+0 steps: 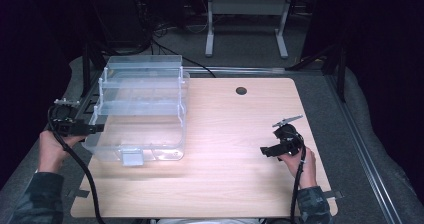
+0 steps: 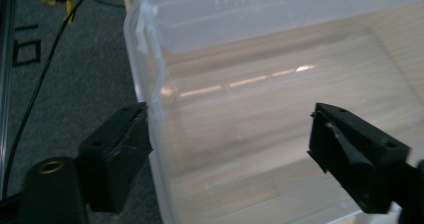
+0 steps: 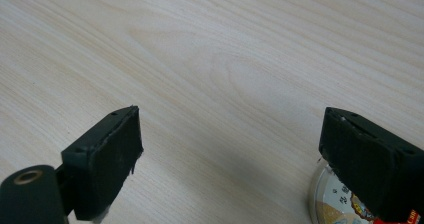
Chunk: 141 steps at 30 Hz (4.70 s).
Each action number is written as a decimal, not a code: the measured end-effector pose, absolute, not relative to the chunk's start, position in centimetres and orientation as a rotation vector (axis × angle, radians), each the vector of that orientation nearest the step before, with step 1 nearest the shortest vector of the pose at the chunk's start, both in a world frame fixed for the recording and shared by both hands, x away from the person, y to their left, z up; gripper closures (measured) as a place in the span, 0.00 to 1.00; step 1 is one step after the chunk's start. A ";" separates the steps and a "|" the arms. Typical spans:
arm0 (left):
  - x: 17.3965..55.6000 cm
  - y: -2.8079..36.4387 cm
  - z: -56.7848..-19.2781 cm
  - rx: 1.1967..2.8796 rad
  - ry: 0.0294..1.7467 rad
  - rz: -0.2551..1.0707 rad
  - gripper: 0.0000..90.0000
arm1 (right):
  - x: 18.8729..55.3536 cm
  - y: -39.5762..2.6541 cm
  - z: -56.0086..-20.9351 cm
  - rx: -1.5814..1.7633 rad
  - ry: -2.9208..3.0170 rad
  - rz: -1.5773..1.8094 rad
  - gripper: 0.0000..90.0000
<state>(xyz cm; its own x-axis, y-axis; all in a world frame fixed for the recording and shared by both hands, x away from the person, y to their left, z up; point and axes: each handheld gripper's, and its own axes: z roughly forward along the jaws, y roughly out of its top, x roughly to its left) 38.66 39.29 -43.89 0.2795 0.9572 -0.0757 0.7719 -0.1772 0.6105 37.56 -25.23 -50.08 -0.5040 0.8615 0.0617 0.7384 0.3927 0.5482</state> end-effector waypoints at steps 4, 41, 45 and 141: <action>39.7 40.8 -45.4 2.002 1.624 0.409 0.45 | 37.5 -25.4 -50.1 1.419 2.420 0.772 0.12; 40.8 38.1 -47.6 2.104 1.597 0.361 0.88 | 36.6 -28.1 -48.7 1.471 2.316 0.812 0.15; 40.9 37.2 -47.7 2.109 1.580 0.358 0.87 | 36.6 -28.3 -48.9 1.476 2.316 0.812 0.15; 43.6 13.8 -47.5 2.359 1.280 0.203 0.76 | 38.5 -33.6 -51.5 1.623 2.274 0.658 0.10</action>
